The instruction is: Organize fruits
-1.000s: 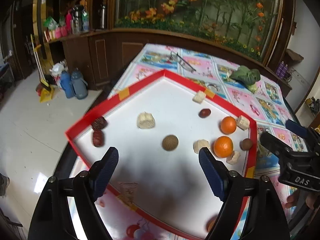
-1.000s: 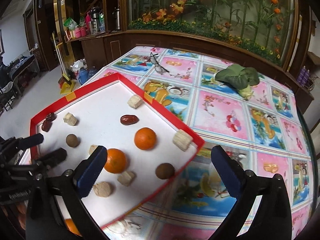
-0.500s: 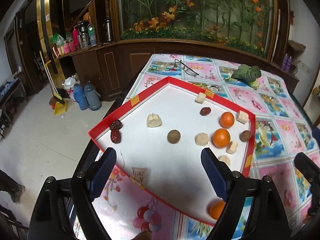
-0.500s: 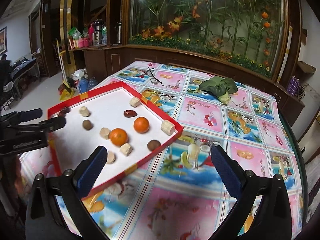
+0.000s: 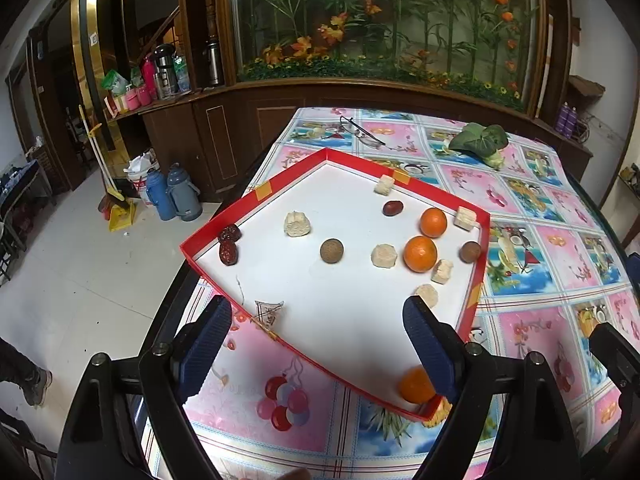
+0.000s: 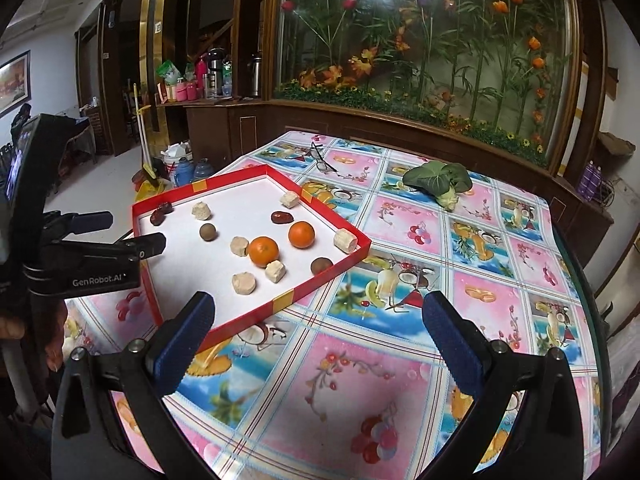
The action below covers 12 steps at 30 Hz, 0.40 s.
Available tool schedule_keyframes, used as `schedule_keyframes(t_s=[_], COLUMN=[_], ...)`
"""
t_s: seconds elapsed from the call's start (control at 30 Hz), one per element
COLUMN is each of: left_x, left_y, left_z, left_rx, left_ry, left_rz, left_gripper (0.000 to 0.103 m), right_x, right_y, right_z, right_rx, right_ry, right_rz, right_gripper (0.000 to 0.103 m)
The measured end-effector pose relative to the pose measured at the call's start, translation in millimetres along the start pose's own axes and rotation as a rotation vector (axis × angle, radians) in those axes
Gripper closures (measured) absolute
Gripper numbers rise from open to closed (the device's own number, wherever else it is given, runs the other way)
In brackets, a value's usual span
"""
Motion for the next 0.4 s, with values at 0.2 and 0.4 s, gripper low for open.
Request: schedule_keyframes(t_s=[0.2, 0.4], left_x=[5.0, 4.2], left_y=[2.7, 8.5], left_z=[2.6, -0.4], left_rx=[0.018, 0.033], left_ry=[-0.016, -0.015], left_rz=[0.019, 0.048], left_gripper=[0.001, 0.000], right_x=[3.8, 3.5], right_y=[3.2, 9.5], right_z=[2.3, 2.1], right_rx=[0.006, 0.014], right_ry=[-0.005, 0.002], right_rz=[0.001, -0.004], right_gripper=[0.000, 0.000])
Point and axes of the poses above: each gripper's, at about its wrist camera, not at the fingertips, and x roughly against the way its jaws point, y to its left, z to its underside, the point moved 4 cm from there along -x, roughly the way its jaws point, and after that the axes turned 13 degrees about y, right-handed, at the moved point
